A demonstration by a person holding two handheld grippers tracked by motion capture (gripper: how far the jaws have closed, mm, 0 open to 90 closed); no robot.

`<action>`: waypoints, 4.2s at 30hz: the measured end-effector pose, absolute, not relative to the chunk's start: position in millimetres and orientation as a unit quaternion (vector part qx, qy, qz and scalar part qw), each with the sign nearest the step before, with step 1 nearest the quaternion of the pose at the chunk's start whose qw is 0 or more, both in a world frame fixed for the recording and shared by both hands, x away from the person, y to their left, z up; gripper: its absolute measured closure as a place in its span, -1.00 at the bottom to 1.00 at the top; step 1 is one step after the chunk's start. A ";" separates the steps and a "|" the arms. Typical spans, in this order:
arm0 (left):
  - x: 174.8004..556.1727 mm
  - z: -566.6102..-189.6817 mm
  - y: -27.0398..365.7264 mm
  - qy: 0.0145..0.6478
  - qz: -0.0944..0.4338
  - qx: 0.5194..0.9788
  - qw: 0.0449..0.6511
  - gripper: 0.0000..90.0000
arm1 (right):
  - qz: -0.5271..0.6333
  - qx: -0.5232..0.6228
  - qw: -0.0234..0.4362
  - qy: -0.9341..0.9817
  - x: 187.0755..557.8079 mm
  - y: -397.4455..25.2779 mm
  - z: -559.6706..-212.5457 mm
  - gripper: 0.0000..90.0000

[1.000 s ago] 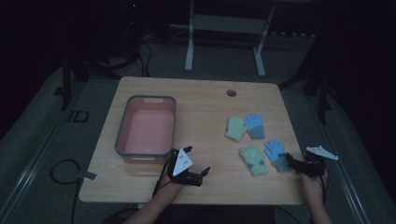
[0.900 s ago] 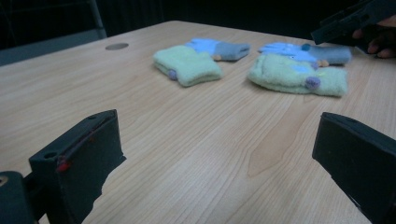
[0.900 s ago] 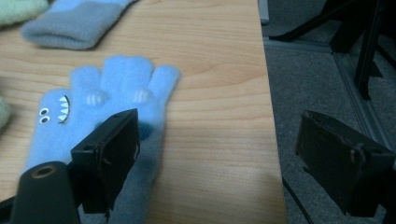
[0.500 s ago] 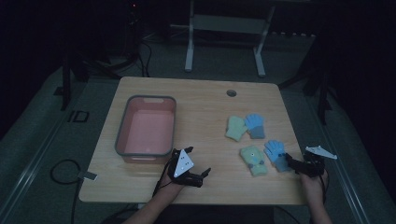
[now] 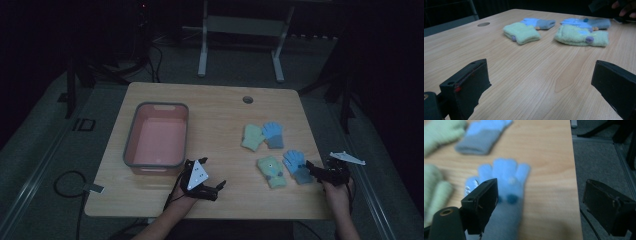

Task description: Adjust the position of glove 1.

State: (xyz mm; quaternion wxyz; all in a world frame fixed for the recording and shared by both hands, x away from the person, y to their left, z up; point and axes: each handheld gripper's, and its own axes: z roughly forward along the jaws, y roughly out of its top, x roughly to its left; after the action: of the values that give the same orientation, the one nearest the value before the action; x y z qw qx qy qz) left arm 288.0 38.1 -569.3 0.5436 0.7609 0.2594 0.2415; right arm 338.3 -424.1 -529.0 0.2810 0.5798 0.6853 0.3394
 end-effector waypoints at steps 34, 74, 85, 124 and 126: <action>288.3 -569.0 37.5 0.258 0.241 0.763 0.542 -0.96 | 0.365 0.519 0.263 0.726 387.2 -363.9 -442.5 -0.65; 285.8 -569.3 36.5 0.244 0.242 0.766 0.543 -0.96 | 0.336 0.462 0.201 0.796 448.1 -265.6 -457.2 -0.08; 284.8 -569.3 36.4 0.238 0.240 0.768 0.545 -0.96 | 0.298 0.448 0.160 0.828 473.2 -241.4 -491.7 0.18; 284.6 -569.3 35.4 0.239 0.239 0.770 0.542 -0.96 | 0.290 0.380 0.136 0.868 465.9 -209.2 -483.6 0.89; 284.6 -569.3 35.3 0.239 0.240 0.770 0.541 -0.96 | 0.304 0.355 0.148 0.872 447.5 -200.1 -469.2 0.89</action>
State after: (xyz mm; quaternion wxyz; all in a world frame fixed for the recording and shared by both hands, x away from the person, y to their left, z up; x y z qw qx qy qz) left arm 284.6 35.3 -569.3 0.5406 0.7702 0.2389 0.2398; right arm 447.5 -200.1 -469.2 0.1482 0.3551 0.8715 0.3040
